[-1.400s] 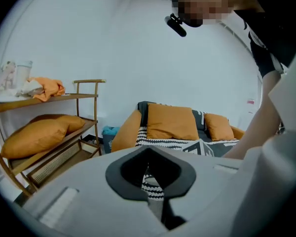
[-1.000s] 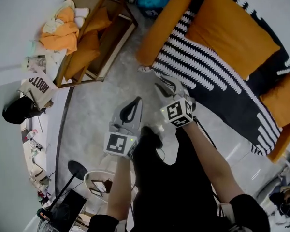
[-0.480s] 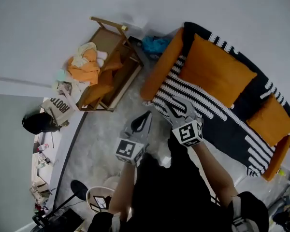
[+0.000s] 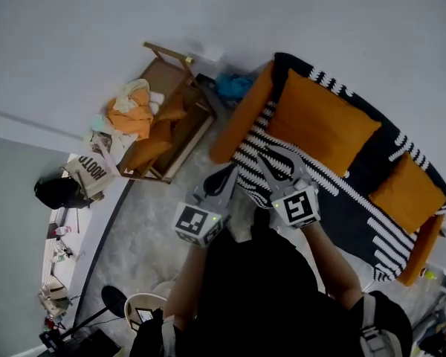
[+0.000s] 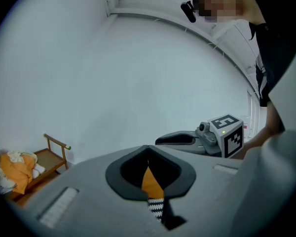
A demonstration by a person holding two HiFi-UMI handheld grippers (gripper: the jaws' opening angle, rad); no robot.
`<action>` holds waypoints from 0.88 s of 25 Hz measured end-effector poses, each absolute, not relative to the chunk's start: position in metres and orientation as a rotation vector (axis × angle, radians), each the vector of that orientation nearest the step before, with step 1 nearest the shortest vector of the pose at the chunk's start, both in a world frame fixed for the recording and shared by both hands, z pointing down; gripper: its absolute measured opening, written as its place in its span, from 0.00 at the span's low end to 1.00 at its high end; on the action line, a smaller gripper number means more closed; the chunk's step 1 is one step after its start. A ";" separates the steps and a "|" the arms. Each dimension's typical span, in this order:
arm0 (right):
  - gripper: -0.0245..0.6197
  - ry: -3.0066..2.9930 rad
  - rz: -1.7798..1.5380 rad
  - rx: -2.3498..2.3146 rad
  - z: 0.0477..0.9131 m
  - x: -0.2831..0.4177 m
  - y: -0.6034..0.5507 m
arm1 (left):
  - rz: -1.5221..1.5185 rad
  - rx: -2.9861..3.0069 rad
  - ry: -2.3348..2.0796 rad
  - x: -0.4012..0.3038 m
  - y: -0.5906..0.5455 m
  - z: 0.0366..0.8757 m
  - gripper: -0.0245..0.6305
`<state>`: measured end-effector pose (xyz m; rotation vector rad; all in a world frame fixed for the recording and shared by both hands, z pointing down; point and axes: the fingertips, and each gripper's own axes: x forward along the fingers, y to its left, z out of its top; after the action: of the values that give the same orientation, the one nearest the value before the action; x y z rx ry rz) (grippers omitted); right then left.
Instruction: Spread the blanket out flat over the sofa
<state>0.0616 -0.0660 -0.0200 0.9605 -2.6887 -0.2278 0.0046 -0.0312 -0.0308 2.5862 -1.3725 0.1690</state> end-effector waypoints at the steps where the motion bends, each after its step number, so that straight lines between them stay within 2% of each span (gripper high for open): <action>1: 0.17 -2.696 -0.224 0.964 -0.026 0.062 -0.065 | 0.158 2.592 -1.377 0.004 -0.033 -0.036 0.05; 5: 0.16 -2.740 -0.147 0.996 -0.042 0.063 -0.061 | 0.111 2.610 -1.380 0.000 -0.039 -0.054 0.05; 14: 0.09 -2.797 -0.013 1.061 -0.063 0.071 -0.049 | 0.063 2.669 -1.327 0.008 -0.039 -0.080 0.05; 22: 0.04 -2.792 0.001 1.076 -0.060 0.085 -0.036 | 0.088 2.686 -1.272 0.018 -0.025 -0.068 0.05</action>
<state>0.0851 -0.0362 -0.0600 1.0759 -2.7923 0.0007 0.0177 -0.0247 -0.0679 2.6859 -1.2725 0.0877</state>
